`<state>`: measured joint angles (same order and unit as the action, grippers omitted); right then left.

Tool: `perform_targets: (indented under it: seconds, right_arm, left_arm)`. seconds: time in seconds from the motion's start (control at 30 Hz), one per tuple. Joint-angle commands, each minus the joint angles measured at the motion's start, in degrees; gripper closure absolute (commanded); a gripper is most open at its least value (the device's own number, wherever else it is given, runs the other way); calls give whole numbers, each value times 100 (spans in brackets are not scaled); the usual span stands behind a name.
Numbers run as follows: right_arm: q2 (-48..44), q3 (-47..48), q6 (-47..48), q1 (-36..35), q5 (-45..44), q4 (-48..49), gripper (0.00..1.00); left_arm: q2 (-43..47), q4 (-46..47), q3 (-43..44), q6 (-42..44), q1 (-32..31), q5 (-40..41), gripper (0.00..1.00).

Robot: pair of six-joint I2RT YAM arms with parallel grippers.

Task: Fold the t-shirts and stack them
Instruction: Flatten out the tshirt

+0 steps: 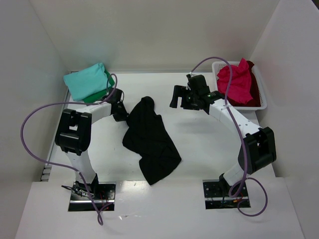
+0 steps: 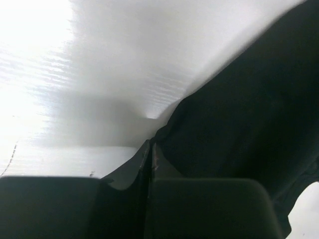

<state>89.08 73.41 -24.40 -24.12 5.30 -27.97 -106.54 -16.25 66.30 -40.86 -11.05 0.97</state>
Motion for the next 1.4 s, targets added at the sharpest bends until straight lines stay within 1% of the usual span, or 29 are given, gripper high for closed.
perform_targets:
  seconds: [0.0,0.07,0.2,0.23,0.27,0.33,0.37,0.4,0.5,0.57,0.67,0.77,0.83,0.9,1.0,1.07,1.17,1.27,1.37]
  right_arm:
    - [31,112,-12,-14,-73,142,0]
    - [31,112,-73,-14,-73,142,0]
    - [83,165,-73,-14,-73,256,0]
    - [83,165,-126,-14,-73,326,0]
    - [83,165,-126,-14,-21,327,0]
    - [83,165,-126,-14,32,388,0]
    - [31,165,-178,-14,32,449,0]
    - [31,165,-179,-14,32,450,0]
    - [-110,165,-179,-14,32,572,0]
    - [-180,112,-179,-14,32,634,0]
    - [-311,51,-179,-14,374,871,0]
    - [-382,-246,-232,-14,822,1204,0]
    - [-382,-379,-284,-14,1086,1407,0]
    - [-321,-459,-284,-215,1087,1408,0]
    - [-155,-459,-284,-461,903,1408,0]
    - [91,-512,-468,-637,667,1338,0]
    - [478,-512,-522,-804,665,1197,0]
    - [689,-512,-522,-1050,735,1249,6]
    - [900,-459,-697,-1314,788,1461,9]
  left_arm:
    - [-34,-106,111,175,33,-255,100]
    - [167,-281,286,297,33,-255,100]
    - [712,-659,1076,675,164,-316,100]
    - [827,-782,1521,885,164,-317,100]
    - [1037,-835,1778,991,225,-317,100]
    - [1153,-1133,2323,1342,226,-317,100]
    - [1205,-1239,2874,1457,226,-256,100]
    - [1206,-1466,3149,1580,226,-255,100]
    - [1276,-1592,3826,1915,226,-255,100]
    - [1399,-1749,4039,2081,226,-255,100]
    - [1452,-1855,4425,2232,226,-124,100]
    - [1514,-1996,4802,2407,226,43,100]
    - [1566,-2171,4953,2469,226,122,100]
    - [1627,-2224,5059,2530,226,202,100]
    - [1680,-2277,5059,2583,226,254,100]
    - [1681,-2329,5112,2583,226,254,100]
    - [1733,-2330,5034,2583,226,254,100]
    - [1733,-2330,4945,2583,226,254,100]
    - [1786,-2330,4769,2583,226,254,100]
